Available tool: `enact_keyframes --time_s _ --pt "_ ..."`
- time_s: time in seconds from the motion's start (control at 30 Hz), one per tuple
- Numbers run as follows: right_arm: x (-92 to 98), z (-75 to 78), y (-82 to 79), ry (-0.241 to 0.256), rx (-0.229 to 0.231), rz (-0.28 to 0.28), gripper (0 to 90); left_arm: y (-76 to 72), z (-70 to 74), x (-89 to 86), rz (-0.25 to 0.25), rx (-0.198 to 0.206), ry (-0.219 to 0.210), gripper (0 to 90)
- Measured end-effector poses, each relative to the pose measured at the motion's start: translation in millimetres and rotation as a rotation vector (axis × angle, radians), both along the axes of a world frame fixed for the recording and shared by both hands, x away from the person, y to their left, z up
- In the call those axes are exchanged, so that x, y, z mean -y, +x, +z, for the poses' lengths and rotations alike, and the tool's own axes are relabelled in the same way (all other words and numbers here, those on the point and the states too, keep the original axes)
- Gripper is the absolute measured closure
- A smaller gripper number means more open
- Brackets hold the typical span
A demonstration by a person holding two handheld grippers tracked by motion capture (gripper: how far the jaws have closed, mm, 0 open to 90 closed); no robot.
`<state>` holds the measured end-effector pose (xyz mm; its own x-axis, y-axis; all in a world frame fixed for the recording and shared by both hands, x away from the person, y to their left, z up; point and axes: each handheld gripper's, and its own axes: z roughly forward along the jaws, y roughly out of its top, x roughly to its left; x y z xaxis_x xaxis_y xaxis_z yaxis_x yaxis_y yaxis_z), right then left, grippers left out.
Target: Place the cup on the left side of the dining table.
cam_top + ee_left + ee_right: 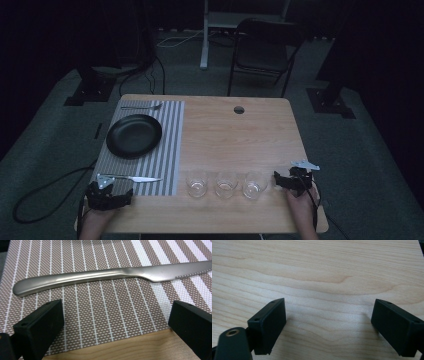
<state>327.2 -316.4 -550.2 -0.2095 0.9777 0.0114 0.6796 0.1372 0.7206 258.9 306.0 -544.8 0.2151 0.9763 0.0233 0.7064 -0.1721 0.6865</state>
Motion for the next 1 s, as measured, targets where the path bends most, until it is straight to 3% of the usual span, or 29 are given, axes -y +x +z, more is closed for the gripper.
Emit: enact_keyframes --time_s 0.4,0.73,1.0 --pt "0.0 0.0 0.1 0.0 0.0 0.0 12.1 -4.4 2.5 0.8 -0.031 0.012 0.007 3.0" --pt "0.0 0.0 0.1 0.0 0.0 0.0 12.2 -9.3 10.3 7.5 -0.095 0.055 -0.024 3.0" --pt "0.0 0.0 0.1 0.0 0.0 0.0 12.2 -10.1 12.1 11.1 -0.125 0.064 -0.038 3.0"
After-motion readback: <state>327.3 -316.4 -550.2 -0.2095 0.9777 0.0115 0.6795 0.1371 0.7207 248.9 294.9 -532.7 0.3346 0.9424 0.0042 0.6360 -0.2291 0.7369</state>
